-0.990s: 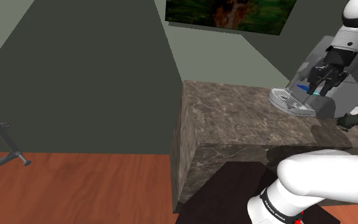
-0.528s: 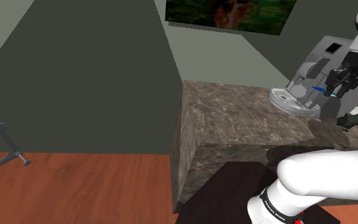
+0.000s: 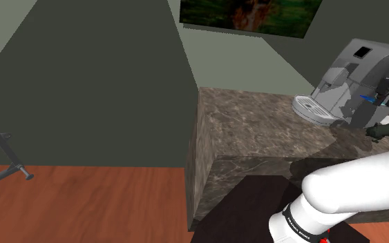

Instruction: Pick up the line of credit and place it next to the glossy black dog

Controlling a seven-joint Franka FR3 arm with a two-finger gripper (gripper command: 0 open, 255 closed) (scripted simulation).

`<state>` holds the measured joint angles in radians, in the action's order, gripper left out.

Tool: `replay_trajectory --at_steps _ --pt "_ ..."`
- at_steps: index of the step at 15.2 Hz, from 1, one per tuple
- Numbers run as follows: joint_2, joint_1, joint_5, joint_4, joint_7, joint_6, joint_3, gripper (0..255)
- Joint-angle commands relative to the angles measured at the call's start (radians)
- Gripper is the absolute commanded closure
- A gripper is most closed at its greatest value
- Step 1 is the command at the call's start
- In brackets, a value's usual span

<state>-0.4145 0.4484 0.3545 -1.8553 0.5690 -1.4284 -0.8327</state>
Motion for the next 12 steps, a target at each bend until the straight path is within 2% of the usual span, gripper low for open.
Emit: replay_trajectory --at_steps 1,4,6,7,8,9,12 --pt "0.08 -0.023 -0.026 0.069 0.078 -0.017 -0.086 255" --pt "0.229 -0.061 -0.11 0.174 0.213 -0.041 -0.241 255" --pt "0.389 -0.068 -0.233 0.252 0.347 -0.055 -0.371 255" --pt "0.497 -0.035 -0.326 0.295 0.433 -0.055 -0.423 255" --pt "0.602 0.03 -0.419 0.344 0.514 -0.045 -0.443 255" --pt "0.683 0.114 -0.49 0.396 0.573 -0.029 -0.428 255" --pt "0.848 0.366 -0.623 0.577 0.674 0.033 -0.327 255"
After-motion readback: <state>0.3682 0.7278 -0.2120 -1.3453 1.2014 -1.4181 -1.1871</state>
